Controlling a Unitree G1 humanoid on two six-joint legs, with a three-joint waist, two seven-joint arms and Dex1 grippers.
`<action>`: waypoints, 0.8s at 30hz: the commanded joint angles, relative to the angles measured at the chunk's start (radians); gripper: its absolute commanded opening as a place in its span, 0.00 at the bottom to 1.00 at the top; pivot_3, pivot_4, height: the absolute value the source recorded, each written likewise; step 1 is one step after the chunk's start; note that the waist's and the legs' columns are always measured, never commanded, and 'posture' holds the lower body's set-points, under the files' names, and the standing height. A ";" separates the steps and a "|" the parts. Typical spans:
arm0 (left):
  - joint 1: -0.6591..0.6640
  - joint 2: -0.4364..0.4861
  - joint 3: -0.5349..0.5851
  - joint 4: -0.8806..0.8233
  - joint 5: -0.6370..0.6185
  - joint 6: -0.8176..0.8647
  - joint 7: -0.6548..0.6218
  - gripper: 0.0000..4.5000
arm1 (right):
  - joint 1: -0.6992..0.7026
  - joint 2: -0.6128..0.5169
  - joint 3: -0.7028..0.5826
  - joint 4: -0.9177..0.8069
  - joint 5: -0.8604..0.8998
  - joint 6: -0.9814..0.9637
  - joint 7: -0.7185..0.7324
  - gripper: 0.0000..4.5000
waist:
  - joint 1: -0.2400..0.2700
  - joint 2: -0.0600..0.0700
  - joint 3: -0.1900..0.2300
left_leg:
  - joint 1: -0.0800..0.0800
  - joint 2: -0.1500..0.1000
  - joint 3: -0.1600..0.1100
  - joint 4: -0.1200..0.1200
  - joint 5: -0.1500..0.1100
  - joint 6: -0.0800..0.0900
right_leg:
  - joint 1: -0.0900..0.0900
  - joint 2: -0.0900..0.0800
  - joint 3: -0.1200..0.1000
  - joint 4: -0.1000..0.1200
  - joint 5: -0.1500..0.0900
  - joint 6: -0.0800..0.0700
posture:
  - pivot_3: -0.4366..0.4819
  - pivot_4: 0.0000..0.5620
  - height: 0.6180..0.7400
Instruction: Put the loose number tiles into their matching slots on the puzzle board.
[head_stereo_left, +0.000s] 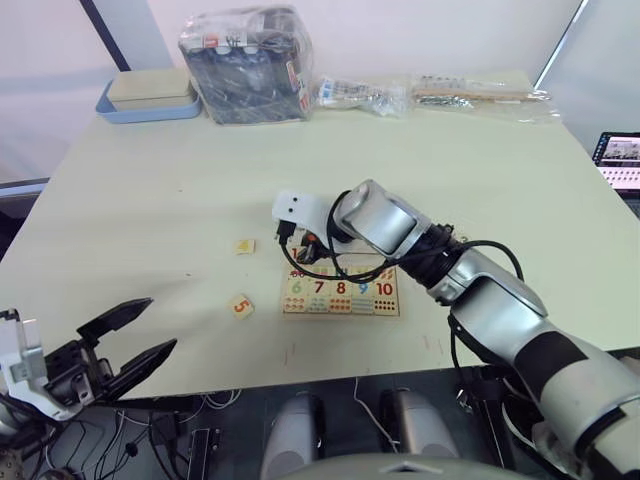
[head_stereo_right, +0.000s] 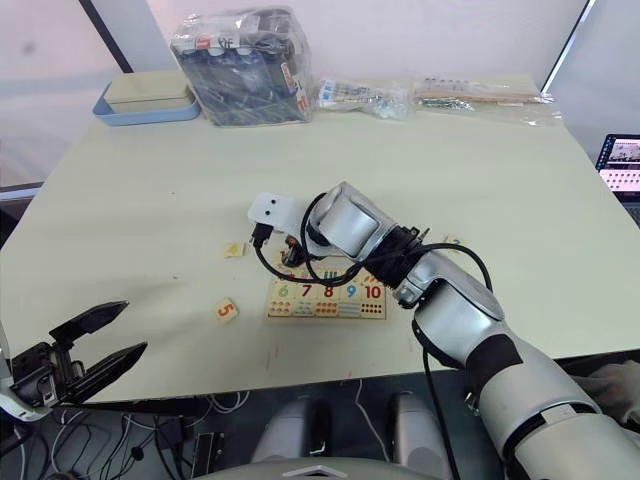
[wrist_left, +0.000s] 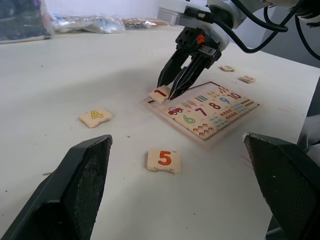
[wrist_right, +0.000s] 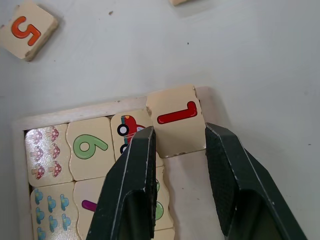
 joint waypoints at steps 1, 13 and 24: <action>0.006 -0.001 0.018 0.004 -0.006 -0.018 -0.007 1.00 | -0.019 0.012 -0.022 0.014 -0.026 -0.025 0.009 0.19 | 0.000 0.000 0.000 | 0.000 0.000 0.000 0.000 0.000 0.000 | 0.000 0.000 0.000 0.000 0.000 0.000 | 0.48 0.27 1.00; 0.019 -0.008 0.018 -0.001 -0.006 -0.024 -0.008 1.00 | -0.009 0.023 -0.017 0.046 -0.083 -0.045 0.042 0.19 | -0.001 0.000 0.000 | 0.000 0.000 0.000 -0.001 0.000 0.000 | -0.001 -0.002 0.001 0.000 0.000 0.000 | 0.48 0.27 1.00; 0.018 -0.009 0.003 -0.007 -0.003 -0.023 0.001 1.00 | -0.032 0.028 -0.024 0.062 -0.107 -0.040 0.074 0.19 | -0.001 0.000 0.000 | 0.000 0.000 0.000 -0.001 -0.002 -0.004 | -0.001 -0.005 0.000 0.000 0.000 0.000 | 0.48 0.27 1.00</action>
